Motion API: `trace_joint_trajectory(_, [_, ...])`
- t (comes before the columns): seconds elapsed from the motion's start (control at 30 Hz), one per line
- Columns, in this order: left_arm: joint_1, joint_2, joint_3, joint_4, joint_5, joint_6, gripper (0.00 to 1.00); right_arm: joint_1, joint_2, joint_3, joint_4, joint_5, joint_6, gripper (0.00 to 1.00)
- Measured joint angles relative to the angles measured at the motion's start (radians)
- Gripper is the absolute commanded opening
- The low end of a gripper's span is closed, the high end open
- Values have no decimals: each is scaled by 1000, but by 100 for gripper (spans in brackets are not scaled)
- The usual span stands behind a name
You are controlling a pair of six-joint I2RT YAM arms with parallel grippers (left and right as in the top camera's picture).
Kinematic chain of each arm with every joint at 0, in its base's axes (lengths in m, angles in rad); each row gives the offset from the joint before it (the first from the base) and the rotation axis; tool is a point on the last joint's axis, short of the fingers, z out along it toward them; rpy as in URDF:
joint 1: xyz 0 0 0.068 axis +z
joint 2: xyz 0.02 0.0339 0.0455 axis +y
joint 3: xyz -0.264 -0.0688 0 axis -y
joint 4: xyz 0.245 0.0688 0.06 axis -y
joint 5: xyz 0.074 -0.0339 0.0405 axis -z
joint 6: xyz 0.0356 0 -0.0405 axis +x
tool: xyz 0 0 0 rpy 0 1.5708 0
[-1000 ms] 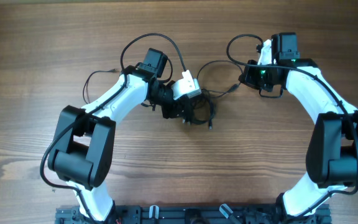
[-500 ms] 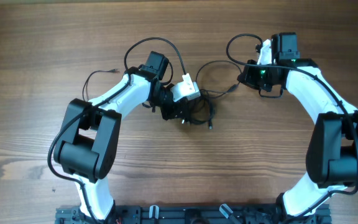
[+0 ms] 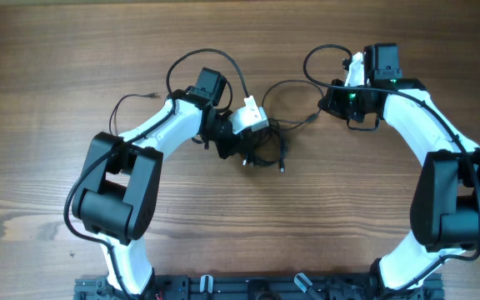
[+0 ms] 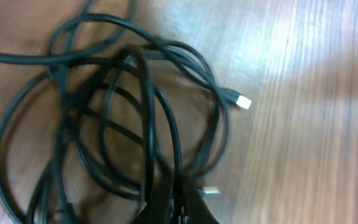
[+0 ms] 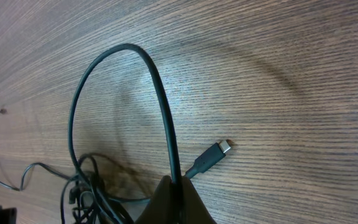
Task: Untangle cables
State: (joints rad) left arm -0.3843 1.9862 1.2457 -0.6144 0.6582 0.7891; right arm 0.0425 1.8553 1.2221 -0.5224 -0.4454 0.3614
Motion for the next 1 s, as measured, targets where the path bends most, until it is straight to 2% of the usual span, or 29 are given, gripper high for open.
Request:
trace_joint_trajectory(0.23, [12,-25,43,15,-113,-117,4,0,0,0,3,37,3,5])
trace_joint_trajectory(0.43, [71,-195,53,16,-142,-165,4,0,0,0,-20,175,19,5])
trace_joint_trajectory(0.47, [84,-217,55,16,-144,-172,4,0,0,0,-21,190,20,14])
trace_joint_trajectory(0.5, [100,-240,56,16,-146,-183,4,0,0,0,-21,201,20,36])
trace_joint_trajectory(0.57, [121,-264,57,16,-146,-208,4,0,0,0,-22,219,20,26])
trace_joint_trajectory(0.6, [145,-286,57,12,-150,-218,4,0,0,0,-24,224,18,30])
trace_joint_trajectory(0.67, [166,-305,57,7,-154,-234,4,0,0,0,-37,238,14,57])
trace_joint_trajectory(0.7, [178,-318,57,5,-157,-243,4,0,0,0,-46,248,14,61])
trace_joint_trajectory(0.83, [216,-376,57,1,-164,-275,4,0,0,0,-61,259,6,65])
trace_joint_trajectory(1.0, [224,-475,57,2,-164,-316,4,0,0,0,-56,86,-29,68])
